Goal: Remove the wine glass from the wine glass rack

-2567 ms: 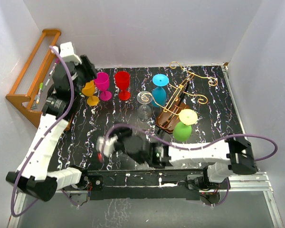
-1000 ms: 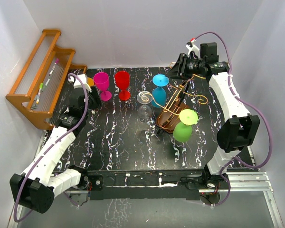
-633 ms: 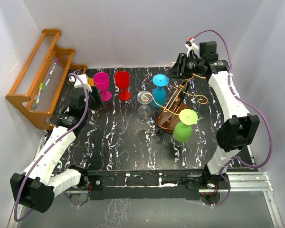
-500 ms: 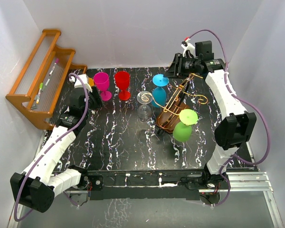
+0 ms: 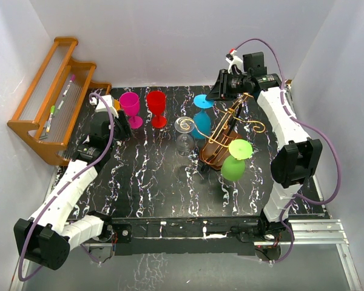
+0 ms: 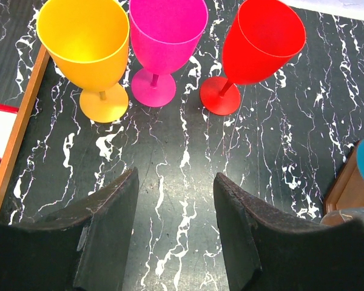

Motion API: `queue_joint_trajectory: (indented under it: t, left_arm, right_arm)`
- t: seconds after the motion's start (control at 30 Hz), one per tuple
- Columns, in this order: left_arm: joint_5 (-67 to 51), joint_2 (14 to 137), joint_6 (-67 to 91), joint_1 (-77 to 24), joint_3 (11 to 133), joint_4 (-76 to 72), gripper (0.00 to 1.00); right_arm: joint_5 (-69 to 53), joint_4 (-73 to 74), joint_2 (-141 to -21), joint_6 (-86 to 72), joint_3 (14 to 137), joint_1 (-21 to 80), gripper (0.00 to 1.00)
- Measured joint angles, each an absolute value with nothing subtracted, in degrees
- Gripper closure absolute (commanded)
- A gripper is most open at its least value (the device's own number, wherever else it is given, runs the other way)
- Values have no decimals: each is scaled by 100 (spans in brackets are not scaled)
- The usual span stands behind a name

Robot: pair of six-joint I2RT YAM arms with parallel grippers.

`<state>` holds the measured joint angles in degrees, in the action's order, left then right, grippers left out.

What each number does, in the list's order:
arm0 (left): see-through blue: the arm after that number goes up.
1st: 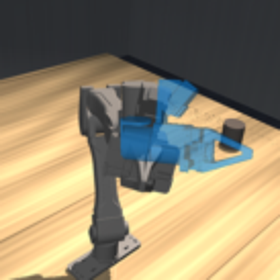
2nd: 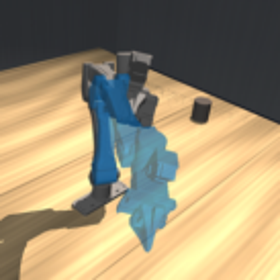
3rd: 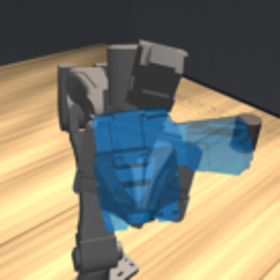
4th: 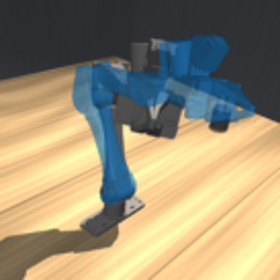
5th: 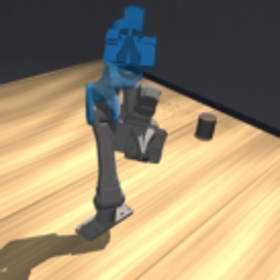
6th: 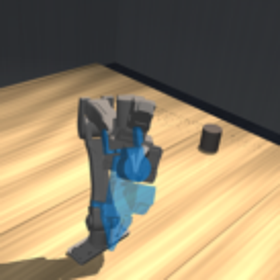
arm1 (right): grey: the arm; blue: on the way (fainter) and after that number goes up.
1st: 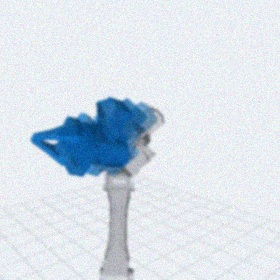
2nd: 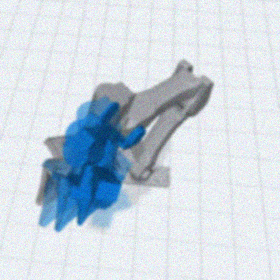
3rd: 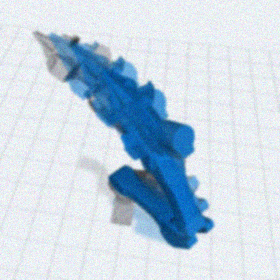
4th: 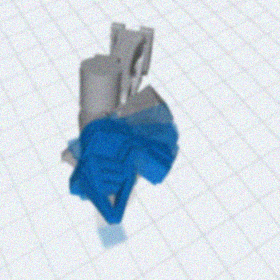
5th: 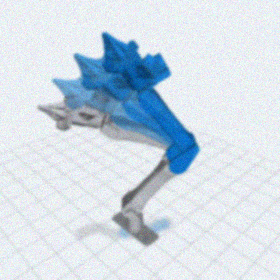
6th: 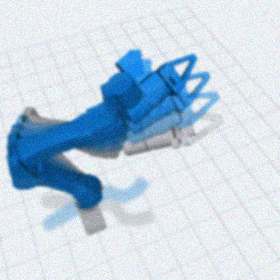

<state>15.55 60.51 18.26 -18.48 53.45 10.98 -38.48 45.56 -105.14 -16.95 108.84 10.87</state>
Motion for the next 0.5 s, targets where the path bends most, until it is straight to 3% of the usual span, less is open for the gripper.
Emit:
queue_joint_trajectory:
  t: [0.37,0.5]
  left_arm:
    - [1538,6069,1826,-1848,5345,1122,49]
    - [1535,6071,1826,-1848,5345,1122,49]
  right_arm:
    - [-3767,4320,-10431,-1767,10877,1050,92]
    - [-3765,4084,-10200,-1890,10654,1050,92]
